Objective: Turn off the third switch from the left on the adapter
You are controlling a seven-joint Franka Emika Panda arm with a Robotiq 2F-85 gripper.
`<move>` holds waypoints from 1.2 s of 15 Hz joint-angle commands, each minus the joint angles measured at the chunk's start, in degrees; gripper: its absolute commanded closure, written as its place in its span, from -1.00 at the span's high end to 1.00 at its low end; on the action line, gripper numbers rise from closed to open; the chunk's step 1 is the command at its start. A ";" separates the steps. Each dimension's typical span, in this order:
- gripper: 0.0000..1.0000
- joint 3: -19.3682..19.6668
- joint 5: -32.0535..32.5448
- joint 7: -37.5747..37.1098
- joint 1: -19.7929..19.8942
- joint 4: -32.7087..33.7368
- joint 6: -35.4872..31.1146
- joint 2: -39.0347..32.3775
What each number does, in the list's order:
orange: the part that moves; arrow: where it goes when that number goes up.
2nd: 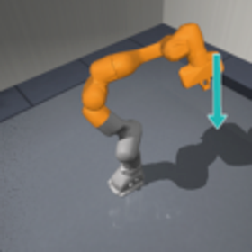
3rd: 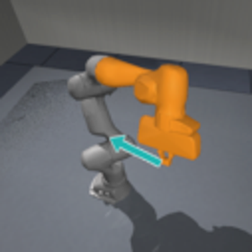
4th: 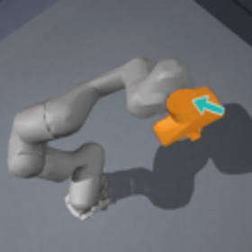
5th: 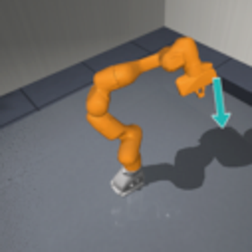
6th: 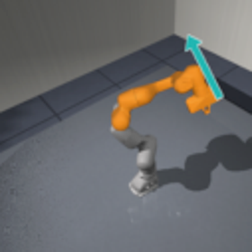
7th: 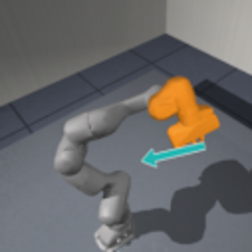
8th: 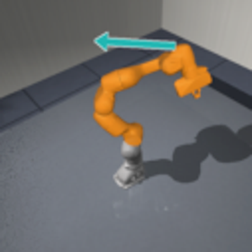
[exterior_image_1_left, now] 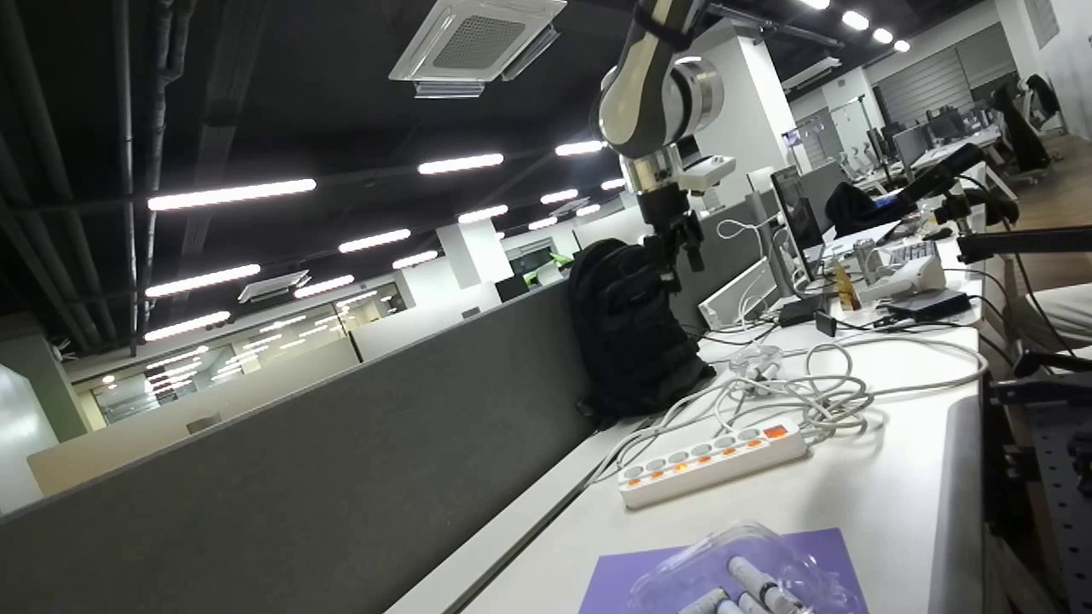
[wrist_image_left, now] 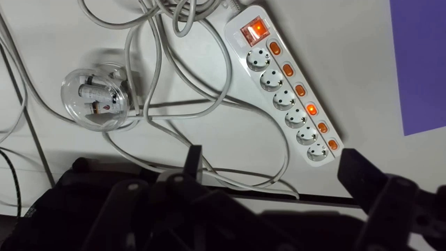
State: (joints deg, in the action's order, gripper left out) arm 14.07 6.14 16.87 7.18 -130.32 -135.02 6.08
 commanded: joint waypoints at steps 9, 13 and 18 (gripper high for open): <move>-0.35 -6.23 -4.81 1.67 0.73 14.66 1.60 -21.58; -0.91 -7.73 -2.72 0.87 0.13 16.71 1.08 -25.10; -0.98 -9.00 -1.77 1.76 0.52 15.48 0.21 -25.99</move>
State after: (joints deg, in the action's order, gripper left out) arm 5.88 3.98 18.90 6.93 -114.95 -135.01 -19.96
